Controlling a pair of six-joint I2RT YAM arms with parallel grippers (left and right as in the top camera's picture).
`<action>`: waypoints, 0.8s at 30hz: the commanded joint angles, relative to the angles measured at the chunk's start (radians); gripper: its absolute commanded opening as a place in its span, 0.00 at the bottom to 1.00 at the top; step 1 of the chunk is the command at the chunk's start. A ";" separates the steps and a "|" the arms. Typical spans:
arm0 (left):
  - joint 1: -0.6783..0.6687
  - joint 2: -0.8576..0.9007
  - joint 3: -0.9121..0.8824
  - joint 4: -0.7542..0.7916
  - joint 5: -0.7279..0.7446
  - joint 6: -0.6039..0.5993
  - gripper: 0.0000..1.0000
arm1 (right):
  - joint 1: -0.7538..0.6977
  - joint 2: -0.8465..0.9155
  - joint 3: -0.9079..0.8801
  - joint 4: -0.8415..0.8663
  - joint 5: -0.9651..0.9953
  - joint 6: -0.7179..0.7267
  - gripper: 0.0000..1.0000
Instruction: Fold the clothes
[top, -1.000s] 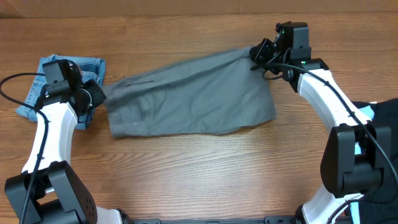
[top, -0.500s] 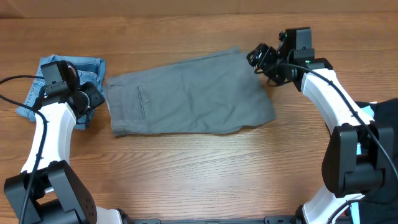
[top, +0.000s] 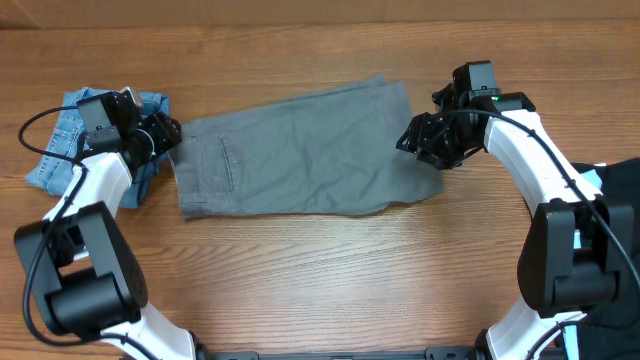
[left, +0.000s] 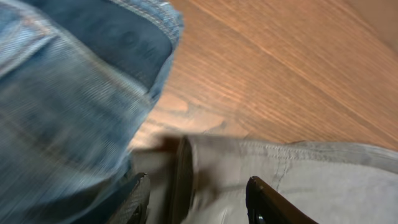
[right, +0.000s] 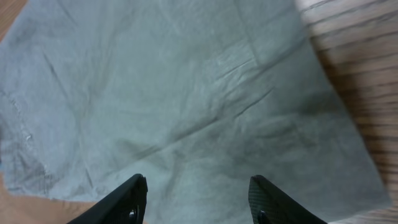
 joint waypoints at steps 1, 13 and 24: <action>0.006 0.082 0.015 0.070 0.100 0.026 0.54 | 0.002 -0.001 0.020 0.002 -0.039 -0.025 0.57; 0.017 0.149 0.050 0.170 0.275 0.025 0.11 | 0.005 -0.001 0.020 -0.001 -0.042 -0.025 0.55; 0.026 -0.002 0.109 -0.158 0.087 0.116 0.07 | 0.009 -0.001 0.020 -0.002 -0.041 -0.025 0.55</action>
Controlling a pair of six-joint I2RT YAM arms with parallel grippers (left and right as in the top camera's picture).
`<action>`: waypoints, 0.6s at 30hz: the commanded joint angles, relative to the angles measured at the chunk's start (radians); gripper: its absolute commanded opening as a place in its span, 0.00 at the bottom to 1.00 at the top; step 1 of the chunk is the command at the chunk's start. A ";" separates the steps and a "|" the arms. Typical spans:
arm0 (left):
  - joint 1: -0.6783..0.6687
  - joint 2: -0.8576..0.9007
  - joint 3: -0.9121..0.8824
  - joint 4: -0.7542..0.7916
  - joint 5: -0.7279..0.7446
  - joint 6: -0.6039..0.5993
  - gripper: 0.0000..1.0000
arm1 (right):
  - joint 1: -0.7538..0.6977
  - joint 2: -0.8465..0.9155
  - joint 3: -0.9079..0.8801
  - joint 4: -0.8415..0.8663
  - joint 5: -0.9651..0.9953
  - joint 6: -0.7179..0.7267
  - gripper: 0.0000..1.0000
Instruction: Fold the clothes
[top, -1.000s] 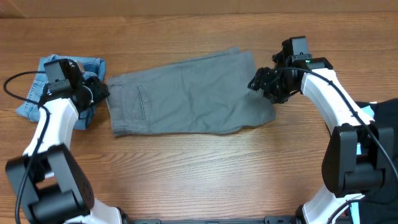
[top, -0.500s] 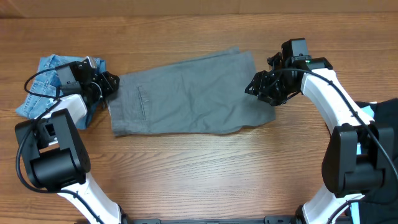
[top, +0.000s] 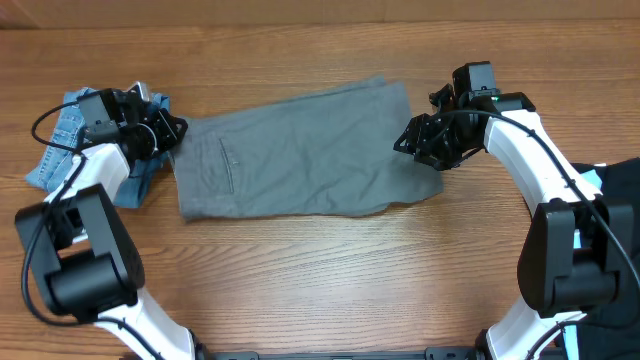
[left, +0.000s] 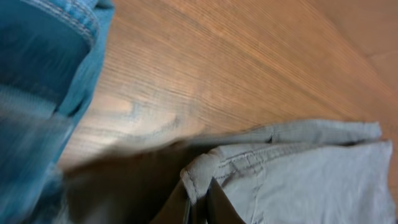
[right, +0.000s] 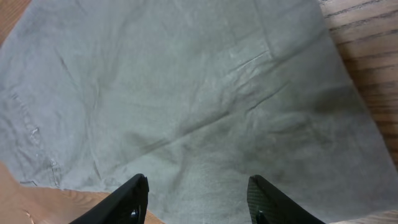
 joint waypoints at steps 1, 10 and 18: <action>0.007 -0.070 0.026 -0.109 -0.152 0.063 0.06 | 0.008 -0.001 0.020 0.005 -0.007 -0.007 0.55; 0.007 -0.063 0.025 -0.166 -0.378 0.100 0.55 | 0.008 -0.001 0.020 0.001 0.026 -0.007 0.56; 0.012 -0.101 0.054 -0.196 -0.248 0.124 0.64 | 0.008 -0.001 0.020 -0.013 0.039 -0.007 0.56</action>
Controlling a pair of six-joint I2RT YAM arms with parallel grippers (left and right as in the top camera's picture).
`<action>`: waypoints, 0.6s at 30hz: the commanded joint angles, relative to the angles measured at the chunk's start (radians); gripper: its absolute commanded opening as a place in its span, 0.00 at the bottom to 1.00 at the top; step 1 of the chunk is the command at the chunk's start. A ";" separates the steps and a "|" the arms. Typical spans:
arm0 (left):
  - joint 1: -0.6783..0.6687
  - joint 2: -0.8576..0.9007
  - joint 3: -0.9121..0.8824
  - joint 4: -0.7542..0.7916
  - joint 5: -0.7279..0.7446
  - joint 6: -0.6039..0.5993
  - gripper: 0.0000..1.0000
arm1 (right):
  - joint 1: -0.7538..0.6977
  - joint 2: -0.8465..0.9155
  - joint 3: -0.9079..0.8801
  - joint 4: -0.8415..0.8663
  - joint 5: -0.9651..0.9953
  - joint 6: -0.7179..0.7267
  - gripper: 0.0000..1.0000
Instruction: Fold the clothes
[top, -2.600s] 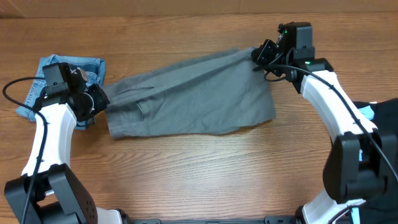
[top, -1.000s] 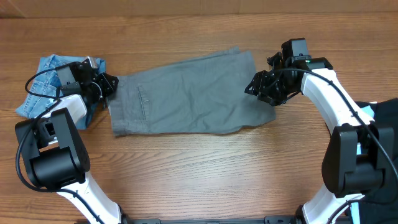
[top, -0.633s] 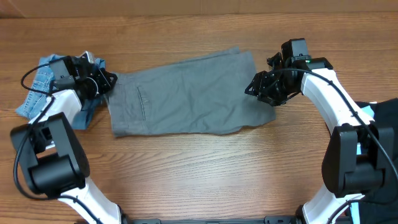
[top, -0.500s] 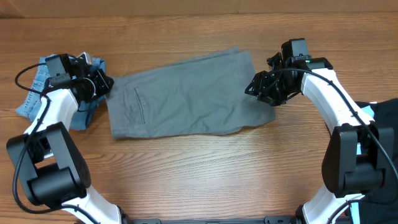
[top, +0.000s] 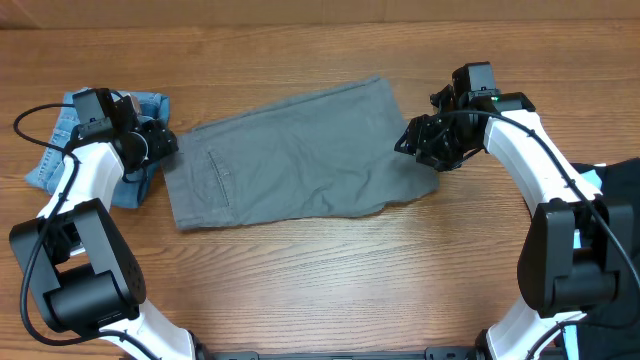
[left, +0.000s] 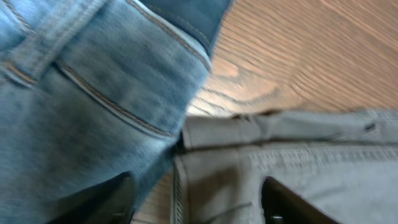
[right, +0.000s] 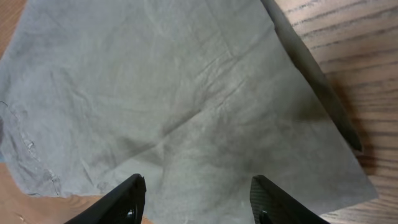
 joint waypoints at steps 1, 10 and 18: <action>0.011 -0.069 0.050 -0.029 0.173 0.071 0.51 | 0.008 -0.001 0.020 -0.013 0.057 -0.007 0.45; -0.097 -0.106 0.049 -0.212 0.364 0.232 0.14 | 0.008 -0.001 -0.139 0.125 0.148 0.087 0.17; -0.202 -0.106 0.048 -0.336 0.180 0.241 0.16 | -0.011 -0.001 -0.402 0.239 0.357 0.395 0.04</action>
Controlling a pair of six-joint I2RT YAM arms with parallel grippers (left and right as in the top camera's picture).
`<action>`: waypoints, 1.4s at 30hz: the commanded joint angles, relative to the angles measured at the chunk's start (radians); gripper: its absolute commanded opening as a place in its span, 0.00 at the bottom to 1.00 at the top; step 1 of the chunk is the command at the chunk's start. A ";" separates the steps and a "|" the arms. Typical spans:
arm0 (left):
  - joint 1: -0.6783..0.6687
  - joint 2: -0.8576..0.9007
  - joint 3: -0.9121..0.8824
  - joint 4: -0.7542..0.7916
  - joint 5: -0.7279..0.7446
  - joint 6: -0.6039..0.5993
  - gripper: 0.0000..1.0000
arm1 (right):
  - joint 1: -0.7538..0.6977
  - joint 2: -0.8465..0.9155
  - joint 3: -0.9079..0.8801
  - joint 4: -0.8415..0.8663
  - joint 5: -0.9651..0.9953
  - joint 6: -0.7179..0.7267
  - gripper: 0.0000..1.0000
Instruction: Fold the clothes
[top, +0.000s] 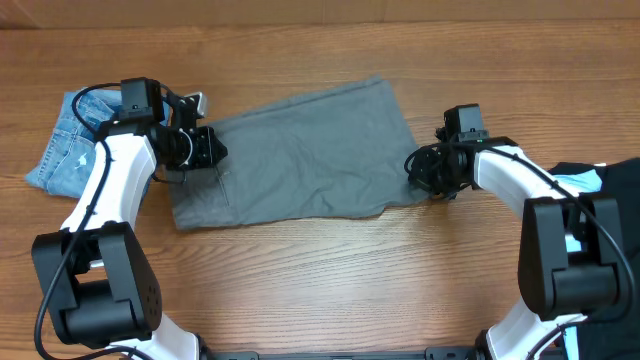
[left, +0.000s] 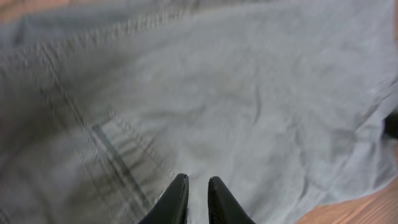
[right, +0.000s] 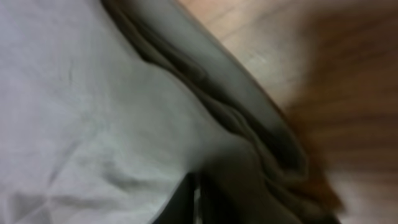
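Observation:
Grey shorts (top: 300, 150) lie flat across the middle of the table, waist to the left. My left gripper (top: 208, 150) hangs over the pocket area near the waist; in the left wrist view its gripper (left: 196, 186) shows fingers nearly touching above the grey cloth (left: 261, 93), nothing seen between them. My right gripper (top: 422, 168) is low at the shorts' right lower edge. The right wrist view is blurred; there the gripper (right: 194, 196) has its fingers together at the folded hem (right: 205, 93).
A crumpled pair of blue jeans (top: 60, 150) lies at the far left, behind my left arm. A black cloth (top: 612, 185) with a light blue piece sits at the right edge. Bare wooden table (top: 320, 280) runs along the front.
My left gripper was open at the waist corner beside the jeans; now it is shut, further right over the pocket. My right gripper was open above the right end; now it is shut, low at the hem.
At first both grippers were open, left at the waist corner by the jeans, right above the right end. Then the left was shut on the waistband corner. Later the shorts lay shifted left and the left was open. Now both are shut.

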 joint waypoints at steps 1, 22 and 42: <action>-0.009 -0.011 0.011 -0.035 -0.072 0.031 0.16 | -0.026 0.009 -0.069 -0.138 0.245 0.239 0.04; -0.175 -0.011 -0.075 -0.236 -0.150 0.056 0.14 | -0.088 -0.401 -0.011 -0.485 0.082 -0.046 0.31; -0.151 -0.011 -0.322 -0.002 -0.432 -0.076 0.08 | -0.010 -0.314 -0.317 -0.203 0.212 0.080 0.05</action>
